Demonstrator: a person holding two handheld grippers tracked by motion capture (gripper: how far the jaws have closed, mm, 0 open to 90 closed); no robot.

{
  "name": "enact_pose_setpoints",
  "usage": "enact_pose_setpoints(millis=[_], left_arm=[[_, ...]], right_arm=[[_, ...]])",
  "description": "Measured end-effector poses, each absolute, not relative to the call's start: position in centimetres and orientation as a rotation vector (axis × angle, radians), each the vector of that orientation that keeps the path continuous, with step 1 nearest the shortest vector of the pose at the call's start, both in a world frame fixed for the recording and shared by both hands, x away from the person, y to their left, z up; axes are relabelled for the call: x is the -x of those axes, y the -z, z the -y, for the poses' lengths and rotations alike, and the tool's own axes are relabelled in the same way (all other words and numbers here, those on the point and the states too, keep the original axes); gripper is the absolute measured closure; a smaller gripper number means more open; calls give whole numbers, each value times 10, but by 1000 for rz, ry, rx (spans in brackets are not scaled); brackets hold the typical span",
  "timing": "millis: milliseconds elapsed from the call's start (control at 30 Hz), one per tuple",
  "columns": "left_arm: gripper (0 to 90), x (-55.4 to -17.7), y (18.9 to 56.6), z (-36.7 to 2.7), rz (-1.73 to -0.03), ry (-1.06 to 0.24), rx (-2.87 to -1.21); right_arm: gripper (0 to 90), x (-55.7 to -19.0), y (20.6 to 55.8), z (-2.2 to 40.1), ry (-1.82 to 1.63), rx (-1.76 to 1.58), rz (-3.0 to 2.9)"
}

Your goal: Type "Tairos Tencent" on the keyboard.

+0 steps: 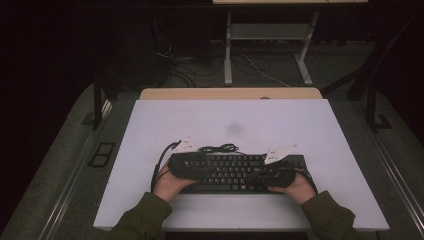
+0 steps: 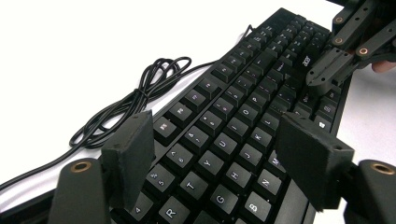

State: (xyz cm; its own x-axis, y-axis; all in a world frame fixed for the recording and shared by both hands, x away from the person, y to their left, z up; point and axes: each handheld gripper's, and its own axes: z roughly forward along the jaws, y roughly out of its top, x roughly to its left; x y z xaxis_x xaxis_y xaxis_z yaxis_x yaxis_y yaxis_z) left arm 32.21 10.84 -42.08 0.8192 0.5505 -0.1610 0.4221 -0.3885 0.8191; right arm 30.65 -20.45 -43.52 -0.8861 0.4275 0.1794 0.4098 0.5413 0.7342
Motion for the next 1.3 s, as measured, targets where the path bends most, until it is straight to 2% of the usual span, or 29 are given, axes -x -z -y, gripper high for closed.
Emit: enact_pose_setpoints(millis=[300,433,767,933,1300], left_arm=[[323,-322,425,-109,-727,-165,-2049],[387,-323,426,-109,-733,-176,-2052],[755,-325,428,-112,-721,-177,-2083],[878,-325,430,-111,-715,-162,-2117],[893,-326,434,-110,-717,-172,-2168]], right_arm=[[894,-307,439,203,-1257,-735,-2768],[894,-307,439,203,-1256,-733,-2770],[894,-307,439,203,-1263,-738,-2770],[894,-307,439,203,-1264,-737,-2770],[894,-307,439,203,-1268,-737,-2772]])
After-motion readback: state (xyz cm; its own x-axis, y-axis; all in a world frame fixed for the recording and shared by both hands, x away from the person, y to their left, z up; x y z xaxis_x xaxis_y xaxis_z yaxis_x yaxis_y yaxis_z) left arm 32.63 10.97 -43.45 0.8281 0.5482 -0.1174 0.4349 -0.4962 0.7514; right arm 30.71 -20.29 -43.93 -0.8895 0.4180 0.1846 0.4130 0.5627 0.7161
